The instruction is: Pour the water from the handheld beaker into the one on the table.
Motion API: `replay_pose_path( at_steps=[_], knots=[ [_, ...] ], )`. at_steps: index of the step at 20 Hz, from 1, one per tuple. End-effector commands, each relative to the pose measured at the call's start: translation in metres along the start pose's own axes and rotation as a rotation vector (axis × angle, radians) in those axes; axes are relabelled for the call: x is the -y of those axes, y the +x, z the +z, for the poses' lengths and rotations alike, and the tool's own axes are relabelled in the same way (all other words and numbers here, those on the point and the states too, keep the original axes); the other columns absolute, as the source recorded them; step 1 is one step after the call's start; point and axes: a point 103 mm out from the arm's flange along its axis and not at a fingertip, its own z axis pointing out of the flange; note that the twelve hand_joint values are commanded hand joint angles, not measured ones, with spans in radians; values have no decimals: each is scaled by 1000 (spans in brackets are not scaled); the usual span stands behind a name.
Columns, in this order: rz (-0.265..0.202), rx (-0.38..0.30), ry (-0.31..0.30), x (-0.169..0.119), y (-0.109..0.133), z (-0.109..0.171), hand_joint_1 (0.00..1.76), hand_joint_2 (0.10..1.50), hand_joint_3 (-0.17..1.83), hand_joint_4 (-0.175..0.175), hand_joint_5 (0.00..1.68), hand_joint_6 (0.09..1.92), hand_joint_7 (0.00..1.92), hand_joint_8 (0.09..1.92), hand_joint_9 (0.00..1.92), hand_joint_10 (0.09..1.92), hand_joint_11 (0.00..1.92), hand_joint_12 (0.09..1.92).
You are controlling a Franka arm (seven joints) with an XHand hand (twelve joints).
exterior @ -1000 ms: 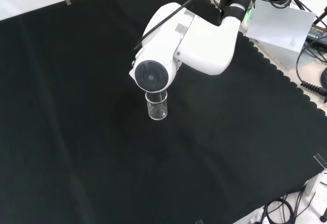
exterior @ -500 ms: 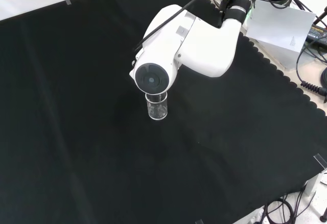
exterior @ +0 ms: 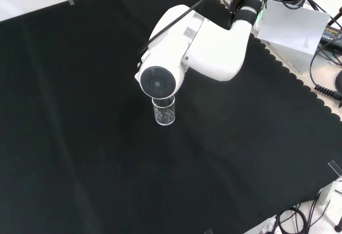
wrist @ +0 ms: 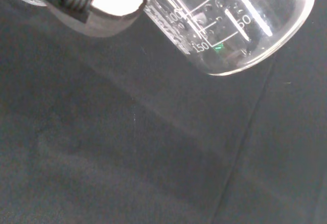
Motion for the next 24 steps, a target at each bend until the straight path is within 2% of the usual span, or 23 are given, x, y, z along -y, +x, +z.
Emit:
replay_pose_path(
  at_steps=[1, 24],
  knots=[
    [1, 7, 5, 1, 1, 0, 1276, 1117, -175, -83, 1043, 868, 1251, 753, 1229, 996, 1087, 812],
    [-1, 25, 23, 3, 9, -7, 1275, 1118, -175, -81, 1041, 873, 1248, 757, 1229, 996, 1087, 810]
  ],
)
